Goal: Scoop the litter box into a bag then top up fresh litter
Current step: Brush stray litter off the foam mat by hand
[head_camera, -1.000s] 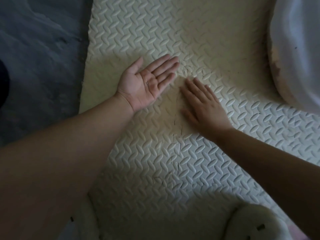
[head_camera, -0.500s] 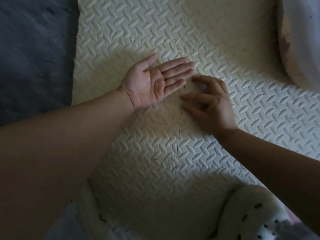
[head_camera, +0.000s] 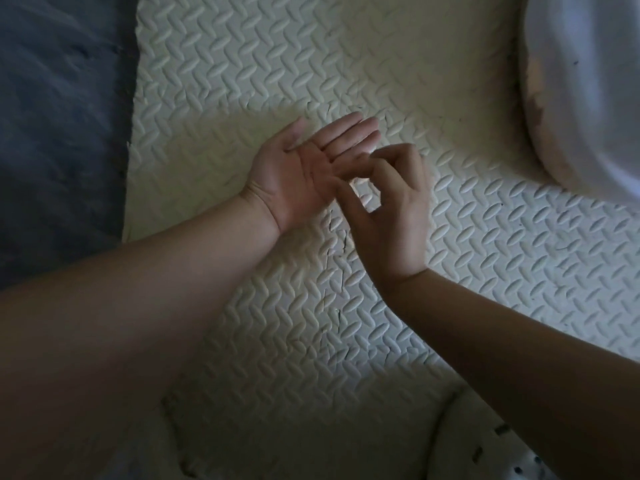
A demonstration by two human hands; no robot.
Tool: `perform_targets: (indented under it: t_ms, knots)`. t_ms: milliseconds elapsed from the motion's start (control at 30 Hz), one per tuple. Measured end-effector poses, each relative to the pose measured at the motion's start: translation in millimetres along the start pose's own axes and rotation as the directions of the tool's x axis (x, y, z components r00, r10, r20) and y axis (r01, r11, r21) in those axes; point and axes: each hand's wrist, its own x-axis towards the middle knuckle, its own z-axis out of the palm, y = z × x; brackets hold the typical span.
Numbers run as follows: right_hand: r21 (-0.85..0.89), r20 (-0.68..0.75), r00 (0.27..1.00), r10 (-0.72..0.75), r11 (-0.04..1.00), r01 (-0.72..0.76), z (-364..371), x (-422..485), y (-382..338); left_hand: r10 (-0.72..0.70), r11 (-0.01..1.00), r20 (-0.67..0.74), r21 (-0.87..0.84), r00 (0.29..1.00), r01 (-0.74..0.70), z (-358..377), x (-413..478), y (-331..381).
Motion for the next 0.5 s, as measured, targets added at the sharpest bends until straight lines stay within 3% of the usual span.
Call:
perform_targets:
  t_ms: [233,500]
  knots:
    - [0.046,-0.059,0.991,0.117,0.992,-0.114,2,11,-5,0.032,0.989,0.063,0.145,0.997,-0.041,25,23,-18]
    - [0.138,-0.130,0.985,0.112,0.986,-0.094,-6,17,1,0.099,0.988,0.075,0.109,0.992,-0.107,30,23,-11]
